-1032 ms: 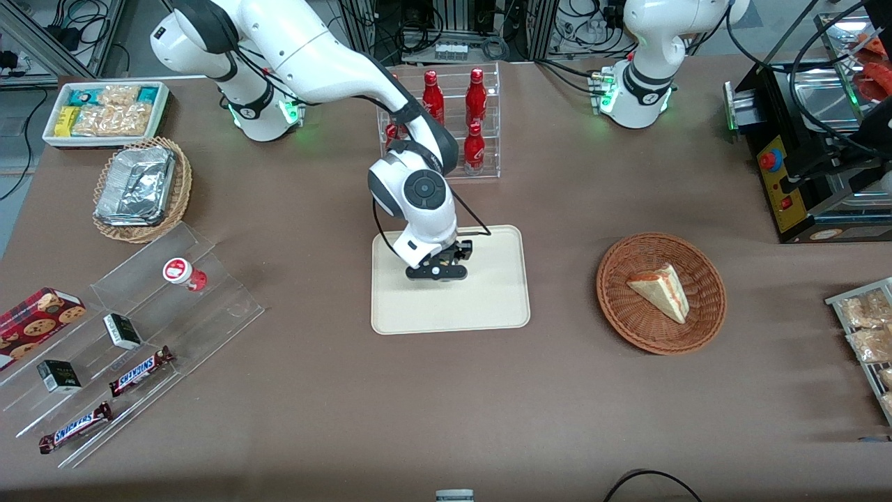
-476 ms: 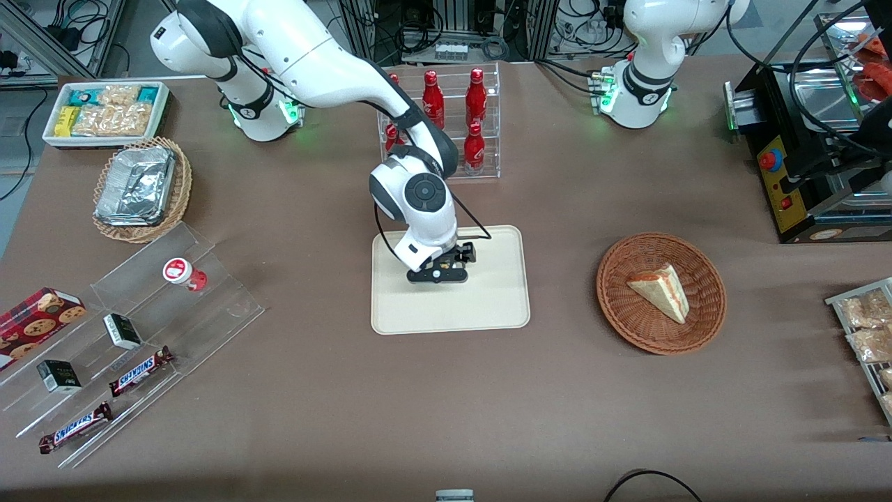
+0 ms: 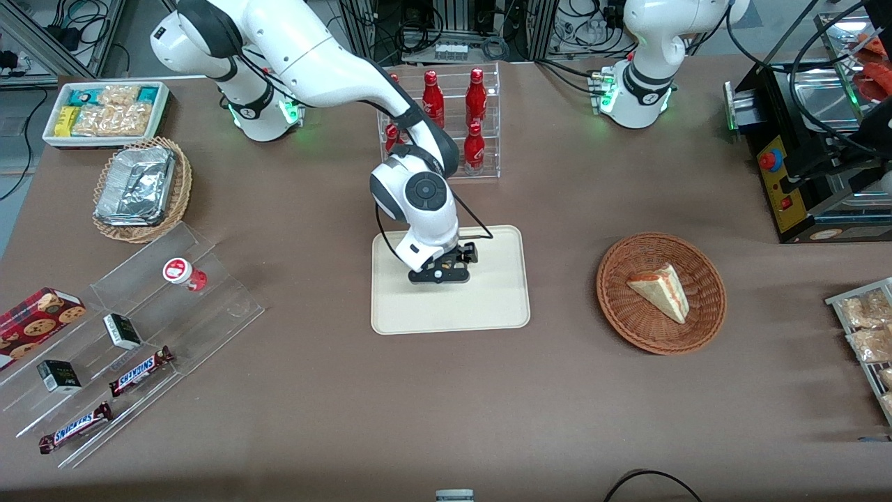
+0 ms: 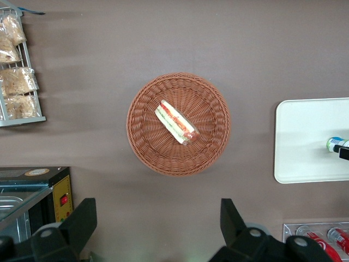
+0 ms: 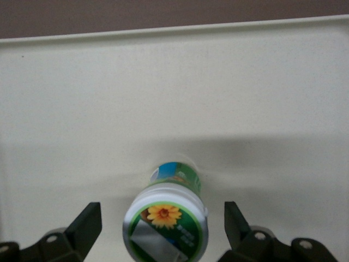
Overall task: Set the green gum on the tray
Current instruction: 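Lower the gum tub onto the tray and open the right gripper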
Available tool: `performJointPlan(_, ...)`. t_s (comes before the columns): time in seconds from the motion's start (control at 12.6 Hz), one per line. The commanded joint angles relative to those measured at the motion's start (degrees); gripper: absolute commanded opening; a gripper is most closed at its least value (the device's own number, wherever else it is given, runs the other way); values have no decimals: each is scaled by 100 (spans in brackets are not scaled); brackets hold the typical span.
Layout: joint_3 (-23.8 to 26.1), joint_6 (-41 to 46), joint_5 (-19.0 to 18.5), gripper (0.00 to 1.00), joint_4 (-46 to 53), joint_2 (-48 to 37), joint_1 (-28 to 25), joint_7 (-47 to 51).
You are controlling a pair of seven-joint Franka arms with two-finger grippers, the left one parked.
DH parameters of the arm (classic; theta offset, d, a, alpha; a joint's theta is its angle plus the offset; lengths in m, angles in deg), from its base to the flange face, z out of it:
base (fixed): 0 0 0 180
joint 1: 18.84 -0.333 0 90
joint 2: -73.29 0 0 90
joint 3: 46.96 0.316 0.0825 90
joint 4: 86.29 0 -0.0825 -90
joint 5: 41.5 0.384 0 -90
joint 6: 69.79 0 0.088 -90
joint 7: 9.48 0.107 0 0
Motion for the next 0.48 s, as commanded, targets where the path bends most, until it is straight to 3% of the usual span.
performJointPlan(0.0,-38,591,-183,100,66,-369,12,-66)
performJointPlan(0.4,-73,2163,-175,100,75,-1380,196,-751)
